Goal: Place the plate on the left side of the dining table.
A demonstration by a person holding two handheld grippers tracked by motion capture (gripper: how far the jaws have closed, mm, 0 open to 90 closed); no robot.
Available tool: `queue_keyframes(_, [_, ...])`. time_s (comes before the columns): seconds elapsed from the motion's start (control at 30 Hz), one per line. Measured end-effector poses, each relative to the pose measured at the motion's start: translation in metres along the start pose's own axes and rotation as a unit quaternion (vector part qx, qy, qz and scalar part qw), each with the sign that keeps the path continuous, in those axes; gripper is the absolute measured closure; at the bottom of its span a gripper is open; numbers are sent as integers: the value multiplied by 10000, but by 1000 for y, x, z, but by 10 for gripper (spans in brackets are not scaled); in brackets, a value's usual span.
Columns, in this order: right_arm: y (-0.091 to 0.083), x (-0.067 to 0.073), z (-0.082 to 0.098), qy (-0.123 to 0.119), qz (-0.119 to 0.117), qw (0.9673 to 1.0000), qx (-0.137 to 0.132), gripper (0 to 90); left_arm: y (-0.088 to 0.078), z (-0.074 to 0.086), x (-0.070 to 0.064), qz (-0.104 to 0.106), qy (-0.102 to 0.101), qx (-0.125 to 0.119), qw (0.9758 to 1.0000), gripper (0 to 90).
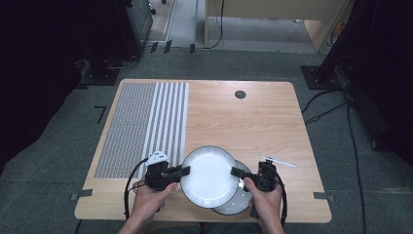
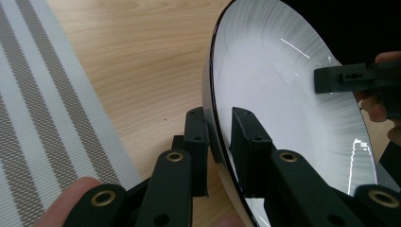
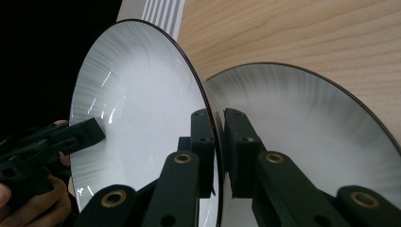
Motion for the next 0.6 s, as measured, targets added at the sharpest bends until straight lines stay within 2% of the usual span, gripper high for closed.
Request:
queue_keyframes(0.13, [5, 7, -6, -21, -26, 10000, 46, 832, -7, -4, 6, -65, -66, -78, 9999, 778])
queue_keyframes(0.2, [11, 16, -14, -69, -69, 9999, 81, 831, -12, -6, 11, -80, -126, -139, 9998, 783])
queue_keyframes(0.3, [15, 23, -20, -85, -98, 9999, 89, 829, -19, -10, 18, -86, -231, -232, 9994, 788])
queue_keyframes(0.33, [19, 30, -25, -152, -102, 9998, 103, 829, -24, -13, 23, -106, -291, -291, 9991, 788])
queue_keyframes(0.4, [21, 33, -27, -147, -101, 9998, 119, 829, -27, -14, 26, -107, -306, -319, 9990, 789])
queue_keyframes(0.6, [37, 55, -42, -281, -113, 9994, 186, 824, -41, -21, 41, -187, -417, -432, 9980, 795])
Point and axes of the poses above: each handheld gripper's, and its own axes: y roughly forward along the jaws, z roughly out of its underside, x roughly to its left, the point moved 2 cm from there along y, roughly forward along the jaws, and after that the axes turned 7 degrees about x, right-handed, at the moved point
